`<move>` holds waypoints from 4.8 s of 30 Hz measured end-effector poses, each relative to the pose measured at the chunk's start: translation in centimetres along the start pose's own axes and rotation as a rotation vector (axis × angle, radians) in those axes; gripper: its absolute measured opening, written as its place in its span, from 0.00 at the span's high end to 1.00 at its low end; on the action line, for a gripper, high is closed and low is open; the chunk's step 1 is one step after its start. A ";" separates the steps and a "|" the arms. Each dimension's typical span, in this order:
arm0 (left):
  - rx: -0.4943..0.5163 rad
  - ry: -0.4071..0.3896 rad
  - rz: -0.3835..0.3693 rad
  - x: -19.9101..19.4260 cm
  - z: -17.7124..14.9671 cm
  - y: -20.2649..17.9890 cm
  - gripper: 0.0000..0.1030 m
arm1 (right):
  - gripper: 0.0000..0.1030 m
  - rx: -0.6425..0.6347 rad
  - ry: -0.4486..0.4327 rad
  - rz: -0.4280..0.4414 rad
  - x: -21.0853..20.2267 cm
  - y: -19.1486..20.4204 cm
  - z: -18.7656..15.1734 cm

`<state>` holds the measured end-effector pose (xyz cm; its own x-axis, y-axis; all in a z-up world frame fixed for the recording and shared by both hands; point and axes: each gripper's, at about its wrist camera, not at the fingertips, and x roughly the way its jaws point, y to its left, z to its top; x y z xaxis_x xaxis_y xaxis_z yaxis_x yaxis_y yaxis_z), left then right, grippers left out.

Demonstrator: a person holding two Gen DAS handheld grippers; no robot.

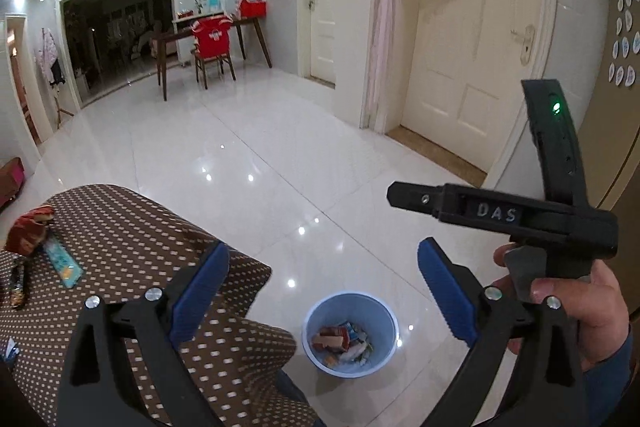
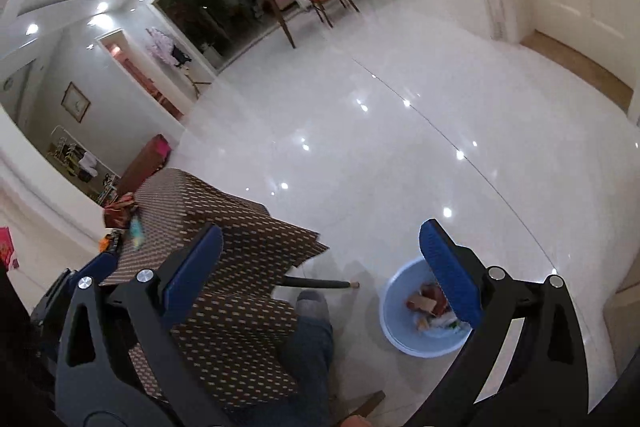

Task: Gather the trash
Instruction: 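Return both tools over the table toward the remaining trash, then grasp the blue-white strip packet with left tool while right tool grasps teal snack stick, then lift the strip packet and teal snack stick off the table with both tools, then carry strip packet and snack stick to the blue bucket and open both tools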

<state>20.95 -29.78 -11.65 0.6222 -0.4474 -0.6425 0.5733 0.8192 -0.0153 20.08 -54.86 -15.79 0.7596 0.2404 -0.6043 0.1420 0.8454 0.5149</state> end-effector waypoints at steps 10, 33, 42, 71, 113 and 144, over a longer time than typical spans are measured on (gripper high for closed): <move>-0.051 -0.098 0.056 -5.8 -1.0 5.3 0.09 | 0.06 -0.146 -0.031 0.056 -1.2 9.2 1.0; -0.172 -0.146 0.290 -15.3 -8.6 22.4 0.09 | 0.06 -0.457 0.084 0.209 6.1 29.5 -3.3; -0.211 -0.060 0.367 -15.9 -13.2 29.2 0.09 | 0.06 -0.503 0.167 0.188 11.5 32.6 -6.0; -0.280 0.180 0.224 -9.9 -16.3 35.7 0.91 | 0.72 -0.818 0.271 0.001 26.1 36.6 -9.4; -0.344 0.002 0.102 -11.8 -12.7 24.2 0.91 | 0.74 -0.812 0.295 0.050 15.0 28.6 -13.8; -0.201 -0.042 -0.120 -4.3 -1.0 7.8 0.91 | 0.74 -0.375 -0.069 0.066 -3.1 11.8 -0.2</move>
<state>22.20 -21.04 -9.75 0.5805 -0.5567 -0.5942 0.5295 0.8125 -0.2439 19.24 -45.54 -7.98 0.8021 0.2780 -0.5284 -0.1406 0.9480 0.2854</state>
